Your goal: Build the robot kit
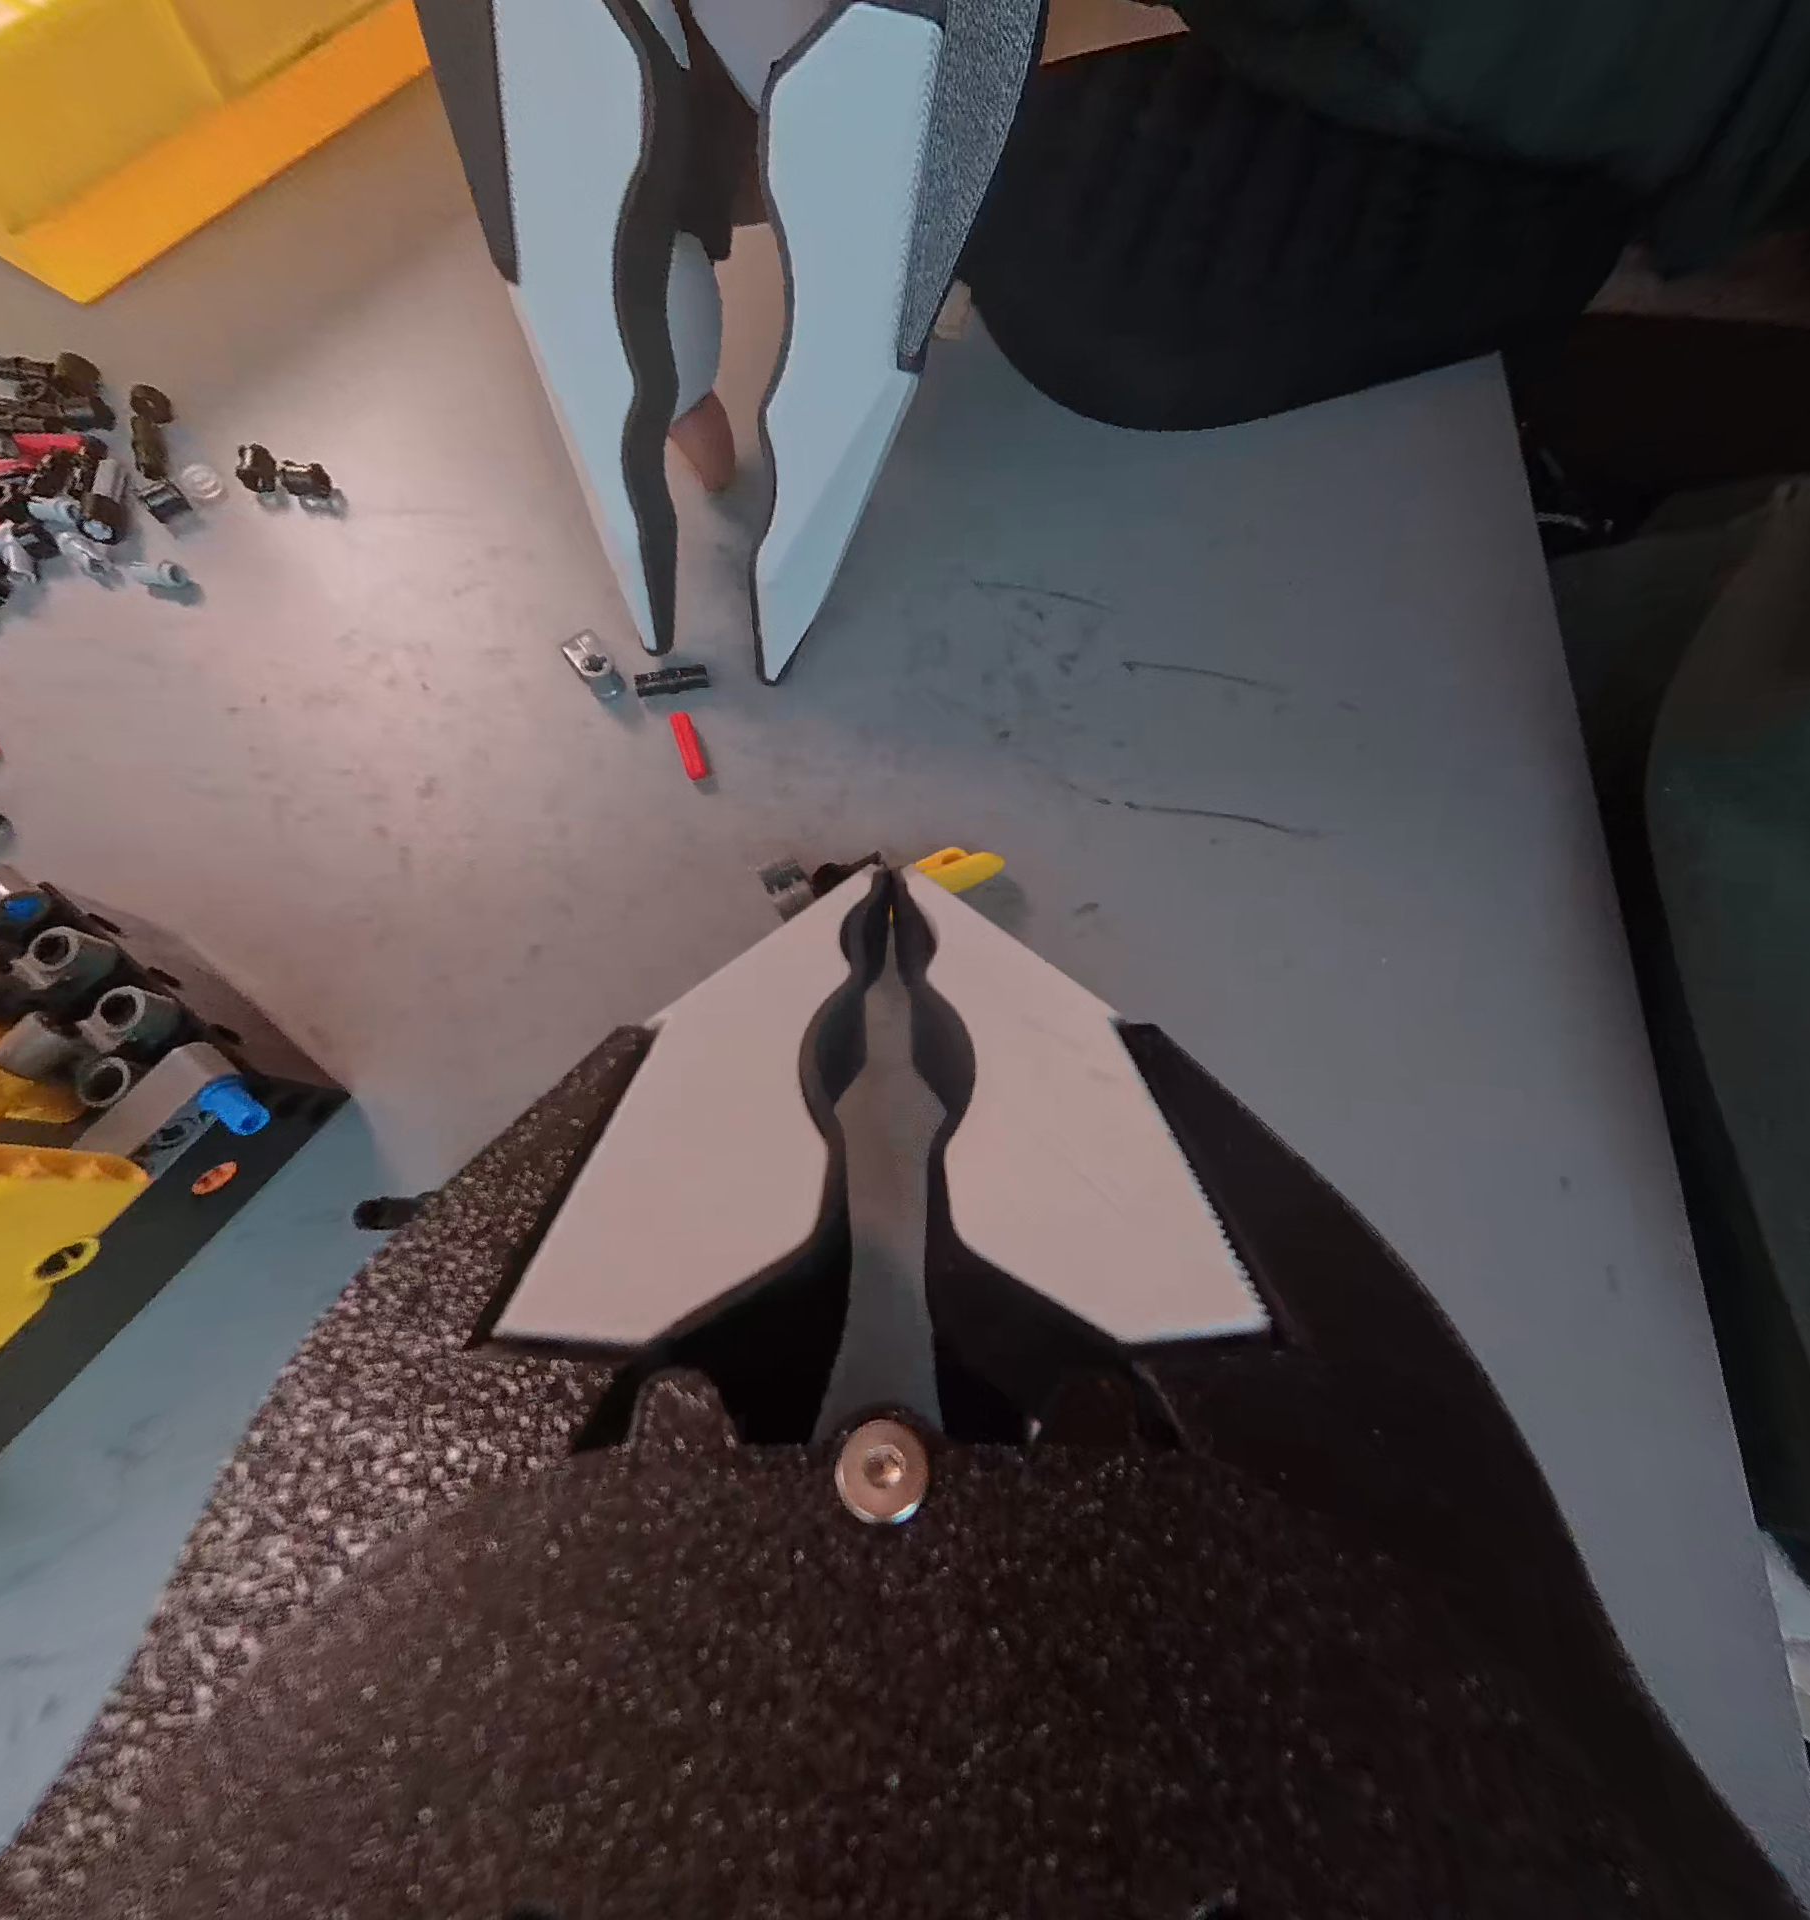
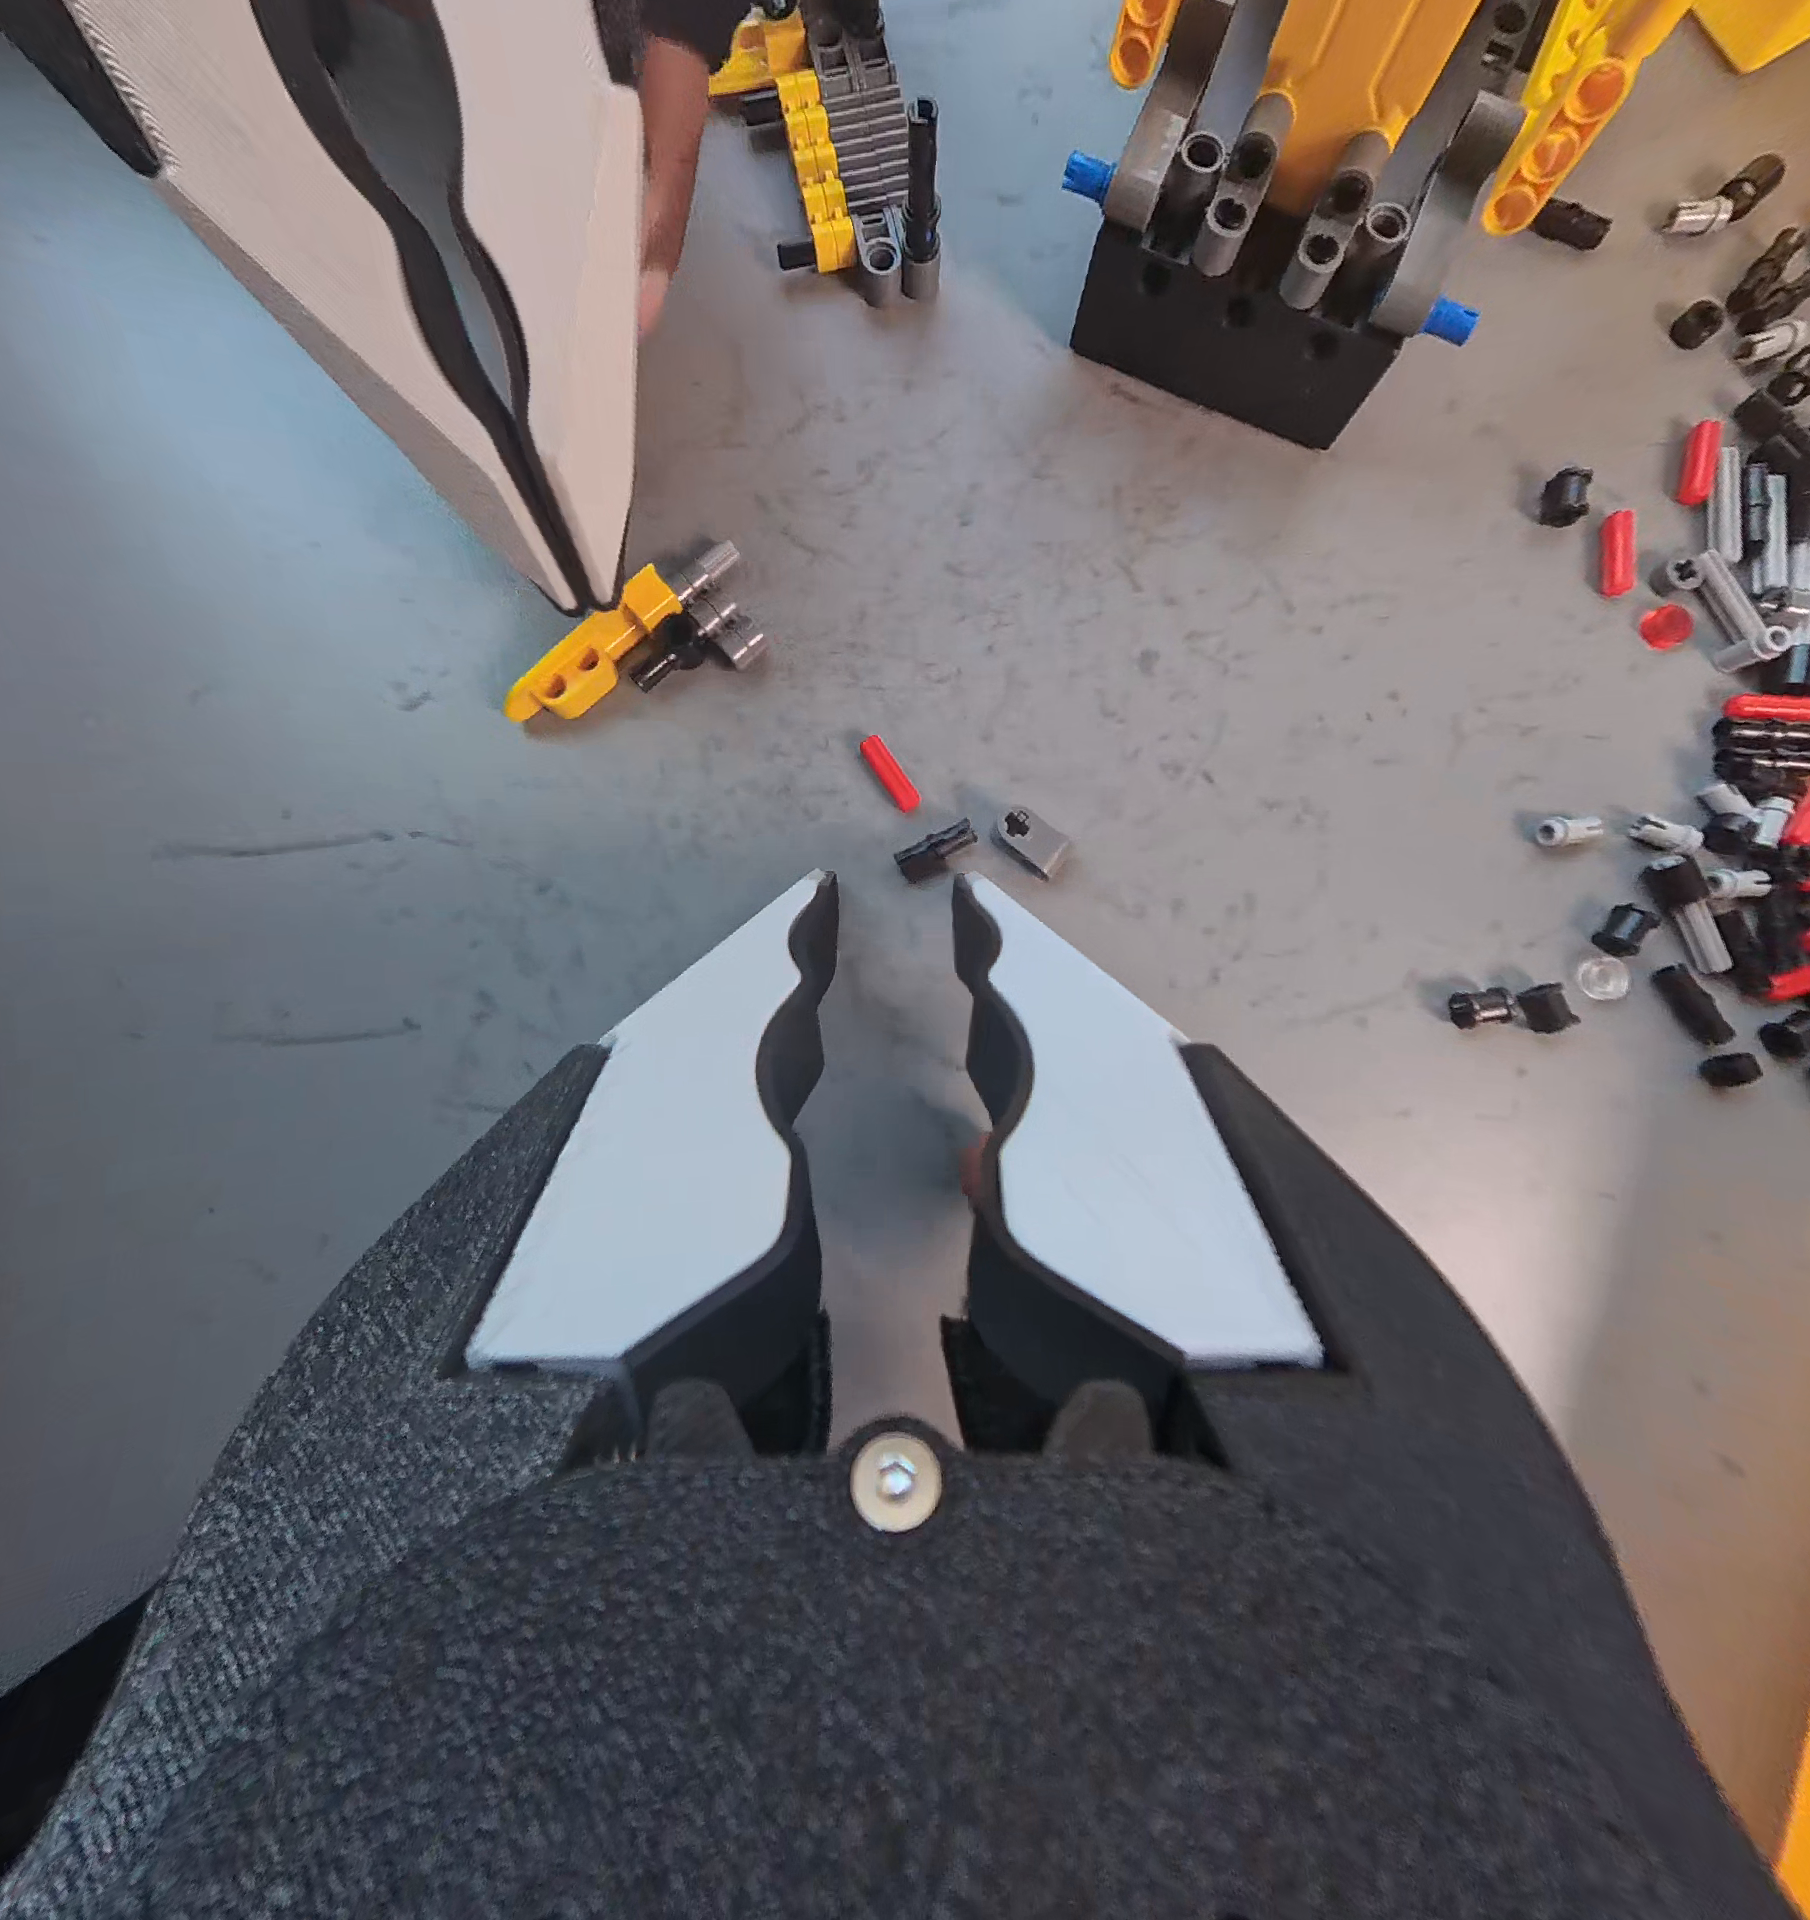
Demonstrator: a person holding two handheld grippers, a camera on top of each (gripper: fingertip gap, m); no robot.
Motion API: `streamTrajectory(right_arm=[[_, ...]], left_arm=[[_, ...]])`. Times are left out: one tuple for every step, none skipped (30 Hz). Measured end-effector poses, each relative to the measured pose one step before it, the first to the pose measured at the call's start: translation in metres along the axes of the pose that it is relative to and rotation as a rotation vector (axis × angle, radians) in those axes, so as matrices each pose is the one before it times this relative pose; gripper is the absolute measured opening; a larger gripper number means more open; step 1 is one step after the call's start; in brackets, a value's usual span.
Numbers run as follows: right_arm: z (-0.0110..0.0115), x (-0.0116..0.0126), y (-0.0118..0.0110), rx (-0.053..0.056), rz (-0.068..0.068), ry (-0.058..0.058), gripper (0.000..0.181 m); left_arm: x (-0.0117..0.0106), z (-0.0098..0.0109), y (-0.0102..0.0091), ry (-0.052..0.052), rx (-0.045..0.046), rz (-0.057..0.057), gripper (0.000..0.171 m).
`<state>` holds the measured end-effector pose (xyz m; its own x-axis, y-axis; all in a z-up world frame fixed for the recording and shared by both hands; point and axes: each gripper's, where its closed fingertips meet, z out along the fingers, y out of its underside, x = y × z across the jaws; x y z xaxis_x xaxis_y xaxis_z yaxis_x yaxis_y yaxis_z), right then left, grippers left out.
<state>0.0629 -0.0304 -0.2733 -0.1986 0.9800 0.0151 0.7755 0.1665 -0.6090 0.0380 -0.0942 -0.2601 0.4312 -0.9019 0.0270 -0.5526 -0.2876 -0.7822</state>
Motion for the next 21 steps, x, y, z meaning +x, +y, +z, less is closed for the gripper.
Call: streamTrajectory(right_arm=[[0.0014, -0.00186, -0.00201, 0.0098, -0.0035, -0.0069, 0.017], [0.00119, -0.00049, -0.00214, 0.0085, -0.0057, 0.0036, 0.015], [0.0003, -0.00004, -0.00135, 0.0026, -0.006, 0.0041, 0.016], [-0.00177, 0.00146, -0.00137, 0.0071, -0.0038, 0.0084, 0.016], [-0.00374, 0.00416, -0.00211, 0.0166, 0.0056, 0.0189, 0.017], [-0.00513, 0.00567, -0.00167, 0.0179, 0.0165, 0.0195, 0.018], [-0.0057, 0.00592, -0.00013, 0.0125, 0.0193, 0.018, 0.02], [-0.00538, 0.00668, 0.00232, -0.0007, 0.0172, 0.0225, 0.024], [-0.00406, 0.00668, 0.00582, -0.0193, 0.0122, 0.0251, 0.028], [-0.00193, 0.00402, 0.00877, -0.0327, 0.009, 0.0109, 0.033], [0.00018, 0.00082, 0.0087, -0.0308, 0.0106, -0.0055, 0.039], [0.00143, 0.00032, 0.00556, -0.0151, 0.0107, -0.0036, 0.04], [0.00217, -0.00152, 0.00297, -0.0074, 0.008, -0.0107, 0.04], [0.00246, -0.00316, 0.00103, -0.0051, 0.0027, -0.0177, 0.038], [0.00097, -0.00261, -0.0036, 0.0153, 0.0025, -0.0152, 0.035], [0.00209, -0.0007, -0.00178, -0.0005, -0.0016, -0.0016, 0.033], [0.00151, -0.00097, -0.00192, 0.0011, -0.0026, -0.0016, 0.031], [0.00165, -0.00148, -0.00135, -0.0007, -0.0002, -0.0047, 0.027], [0.001, -0.00082, -0.0016, 0.0022, 0.0008, -0.0021, 0.025], [0.00137, -0.00108, -0.00218, 0.0076, -0.0023, -0.0018, 0.022], [0.00191, -0.00222, -0.00244, 0.0087, -0.0043, -0.0055, 0.02]], left_arm=[[0.00019, -0.00055, 0.00045, 0.0026, -0.00024, -0.0005, 0.0], [-0.00005, -0.00119, 0.00103, 0.001, -0.00101, 0.0025, 0.0], [-0.0014, -0.00187, 0.00178, -0.0071, -0.00355, 0.0045, 0.0], [-0.00297, -0.00213, 0.00337, -0.0154, -0.00963, 0.0032, 0.0], [-0.0043, -0.00223, 0.00429, -0.0205, -0.01327, -0.0001, 0.0], [-0.00455, -0.0026, 0.00316, -0.0203, -0.00555, -0.0051, 0.0], [-0.00495, -0.00339, 0.00044, -0.0216, 0.00805, -0.0115, 0.0], [-0.0046, -0.00416, -0.00179, -0.0179, 0.01739, -0.0139, 0.0], [-0.0046, -0.00414, -0.00337, -0.0176, 0.02243, -0.0138, 0.0], [-0.00498, -0.0038, -0.00422, -0.0209, 0.02464, -0.0135, 0.003], [-0.00429, -0.0032, -0.00417, -0.0176, 0.02339, -0.012, 0.006], [-0.00413, -0.0026, -0.0041, -0.0181, 0.02352, -0.0098, 0.009], [-0.00426, -0.00199, -0.00356, -0.021, 0.02274, -0.0087, 0.011], [-0.00312, -0.0012, -0.0024, -0.0142, 0.01718, -0.0081, 0.012], [-0.00254, -0.00062, -0.00173, -0.0105, 0.01241, -0.0084, 0.013], [-0.0025, -0.00027, -0.00101, -0.0124, 0.0086, -0.0061, 0.014], [-0.00193, -0.00005, -0.0005, -0.0095, 0.00443, -0.0031, 0.014], [-0.00093, 0.00013, -0.00001, -0.0042, 0.00181, -0.002, 0.014], [-0.00089, 0.00001, -0.00022, -0.0043, 0.00225, -0.0018, 0.014], [-0.00069, 0.00005, -0.00029, -0.0045, 0.00262, -0.0009, 0.014], [-0.00012, 0.0001, -0.00037, -0.0009, 0.00206, -0.0001, 0.014]])
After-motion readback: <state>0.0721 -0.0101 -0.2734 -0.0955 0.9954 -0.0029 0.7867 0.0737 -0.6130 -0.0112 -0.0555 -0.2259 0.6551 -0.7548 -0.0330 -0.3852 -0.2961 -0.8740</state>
